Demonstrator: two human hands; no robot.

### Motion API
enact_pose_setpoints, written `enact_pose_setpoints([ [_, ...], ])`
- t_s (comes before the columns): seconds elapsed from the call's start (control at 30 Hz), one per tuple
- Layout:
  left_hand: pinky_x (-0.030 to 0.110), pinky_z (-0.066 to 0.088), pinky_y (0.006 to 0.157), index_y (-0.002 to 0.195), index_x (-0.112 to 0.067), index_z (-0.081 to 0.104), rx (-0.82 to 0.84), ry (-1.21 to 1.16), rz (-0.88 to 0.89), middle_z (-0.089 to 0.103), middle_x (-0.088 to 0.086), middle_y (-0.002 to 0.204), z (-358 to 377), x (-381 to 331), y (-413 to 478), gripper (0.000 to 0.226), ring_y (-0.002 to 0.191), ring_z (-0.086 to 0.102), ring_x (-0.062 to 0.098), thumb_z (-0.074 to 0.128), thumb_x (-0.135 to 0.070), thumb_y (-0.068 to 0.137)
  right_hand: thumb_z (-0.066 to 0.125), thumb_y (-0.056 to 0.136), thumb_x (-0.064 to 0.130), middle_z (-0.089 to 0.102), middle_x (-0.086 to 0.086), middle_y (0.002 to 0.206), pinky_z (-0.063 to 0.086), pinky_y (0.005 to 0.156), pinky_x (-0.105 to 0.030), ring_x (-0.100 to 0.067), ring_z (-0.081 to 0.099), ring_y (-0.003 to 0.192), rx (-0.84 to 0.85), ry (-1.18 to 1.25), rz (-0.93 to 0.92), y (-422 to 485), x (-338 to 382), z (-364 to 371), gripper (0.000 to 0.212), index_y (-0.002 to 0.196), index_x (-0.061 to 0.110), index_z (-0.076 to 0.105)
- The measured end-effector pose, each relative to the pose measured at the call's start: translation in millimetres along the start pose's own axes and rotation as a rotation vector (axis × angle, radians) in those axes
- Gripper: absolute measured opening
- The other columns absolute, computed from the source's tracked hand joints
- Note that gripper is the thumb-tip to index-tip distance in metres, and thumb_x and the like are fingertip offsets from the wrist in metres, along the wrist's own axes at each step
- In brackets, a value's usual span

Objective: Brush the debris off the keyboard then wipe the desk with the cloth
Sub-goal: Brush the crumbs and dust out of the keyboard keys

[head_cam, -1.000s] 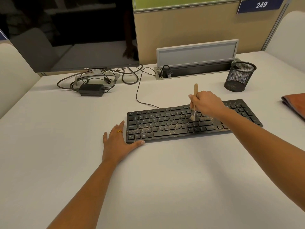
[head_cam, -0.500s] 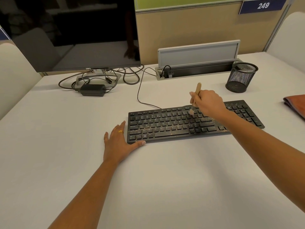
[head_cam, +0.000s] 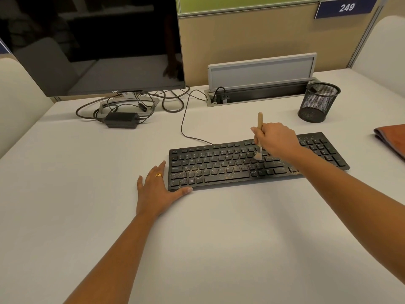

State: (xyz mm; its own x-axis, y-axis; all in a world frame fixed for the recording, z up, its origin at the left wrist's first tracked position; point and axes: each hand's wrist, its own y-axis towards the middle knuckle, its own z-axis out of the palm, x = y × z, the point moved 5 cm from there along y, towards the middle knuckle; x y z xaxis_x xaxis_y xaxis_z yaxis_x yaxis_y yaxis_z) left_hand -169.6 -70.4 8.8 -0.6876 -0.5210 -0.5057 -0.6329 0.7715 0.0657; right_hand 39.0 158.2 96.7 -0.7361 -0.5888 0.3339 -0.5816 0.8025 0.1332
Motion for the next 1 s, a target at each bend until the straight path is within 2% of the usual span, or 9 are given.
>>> enact_pose_setpoints([
  [0.1, 0.041, -0.003, 0.119, 0.151, -0.019, 0.019, -0.004, 0.007, -0.002, 0.026, 0.000, 0.156, 0, -1, 0, 0.116, 0.145, 0.017, 0.012, 0.059, -0.077, 0.058, 0.028, 0.101, 0.037, 0.061, -0.008, 0.077, 0.036, 0.065, -0.030, -0.027, 0.059, 0.077, -0.093, -0.185, -0.022, 0, -2, -8, 0.045, 0.087, 0.010, 0.061],
  [0.27, 0.042, -0.002, 0.119, 0.151, -0.019, 0.019, -0.001, 0.004, 0.001, 0.027, 0.000, 0.156, -1, 0, -1, 0.120, 0.145, 0.017, 0.012, 0.053, -0.080, 0.053, 0.031, 0.100, 0.039, 0.061, -0.005, 0.079, 0.036, 0.067, -0.031, -0.024, 0.057, 0.079, -0.117, 0.082, 0.046, 0, -11, -8, 0.047, 0.092, 0.011, 0.068],
  [0.43, 0.042, -0.002, 0.119, 0.151, -0.019, 0.019, 0.000, 0.000, 0.002, 0.027, 0.000, 0.156, 0, -1, 0, 0.121, 0.145, 0.017, 0.012, 0.051, -0.081, 0.052, 0.031, 0.101, 0.035, 0.058, -0.003, 0.071, 0.037, 0.065, -0.030, -0.026, 0.059, 0.075, -0.022, 0.096, 0.062, -3, -14, 3, 0.050, 0.081, 0.009, 0.069],
  [0.6, 0.042, -0.003, 0.119, 0.151, -0.019, 0.019, -0.010, 0.001, -0.001, 0.027, -0.001, 0.156, 0, 0, -1, 0.114, 0.145, 0.016, 0.011, 0.063, -0.074, 0.062, 0.031, 0.100, 0.038, 0.063, -0.007, 0.079, 0.044, 0.070, -0.036, -0.026, 0.059, 0.078, -0.153, 0.158, 0.099, -5, -15, -7, 0.050, 0.085, 0.010, 0.069],
  [0.67, 0.042, -0.002, 0.119, 0.151, -0.019, 0.019, -0.016, 0.003, -0.001, 0.027, -0.001, 0.156, 0, 0, -1, 0.113, 0.145, 0.016, 0.011, 0.064, -0.073, 0.063, 0.031, 0.101, 0.038, 0.063, -0.007, 0.078, 0.043, 0.067, -0.034, -0.027, 0.059, 0.078, -0.143, 0.137, 0.096, -6, -18, -3, 0.049, 0.087, 0.010, 0.069],
  [0.77, 0.041, -0.003, 0.119, 0.151, -0.019, 0.019, -0.014, 0.007, -0.004, 0.026, 0.000, 0.156, -1, -1, -1, 0.113, 0.145, 0.016, 0.011, 0.065, -0.072, 0.063, 0.031, 0.101, 0.034, 0.060, -0.002, 0.070, 0.038, 0.065, -0.030, -0.026, 0.059, 0.074, -0.074, 0.140, 0.093, -5, -18, 2, 0.050, 0.078, 0.009, 0.068],
  [0.87, 0.040, -0.004, 0.119, 0.151, -0.020, 0.019, -0.014, 0.006, -0.009, 0.026, 0.000, 0.156, -1, -1, -1, 0.113, 0.145, 0.016, 0.011, 0.063, -0.074, 0.062, 0.032, 0.101, 0.033, 0.063, -0.005, 0.075, 0.040, 0.067, -0.031, -0.023, 0.057, 0.071, -0.088, 0.252, 0.083, -2, -13, 1, 0.049, 0.073, 0.012, 0.065],
  [0.93, 0.040, -0.004, 0.119, 0.151, -0.020, 0.019, -0.012, 0.005, -0.012, 0.026, -0.001, 0.156, -1, -1, 0, 0.113, 0.145, 0.016, 0.011, 0.064, -0.073, 0.062, 0.032, 0.101, 0.036, 0.064, -0.005, 0.076, 0.044, 0.067, -0.033, -0.021, 0.058, 0.072, -0.121, 0.326, 0.076, -2, -12, 0, 0.046, 0.076, 0.014, 0.065],
  [1.0, 0.040, -0.004, 0.119, 0.151, -0.020, 0.019, -0.010, 0.007, -0.014, 0.026, -0.001, 0.156, 0, -1, 0, 0.113, 0.145, 0.016, 0.011, 0.065, -0.073, 0.063, 0.032, 0.100, 0.038, 0.066, -0.007, 0.078, 0.047, 0.068, -0.034, -0.023, 0.060, 0.075, -0.113, 0.300, 0.070, -3, -13, 5, 0.047, 0.081, 0.013, 0.068],
])
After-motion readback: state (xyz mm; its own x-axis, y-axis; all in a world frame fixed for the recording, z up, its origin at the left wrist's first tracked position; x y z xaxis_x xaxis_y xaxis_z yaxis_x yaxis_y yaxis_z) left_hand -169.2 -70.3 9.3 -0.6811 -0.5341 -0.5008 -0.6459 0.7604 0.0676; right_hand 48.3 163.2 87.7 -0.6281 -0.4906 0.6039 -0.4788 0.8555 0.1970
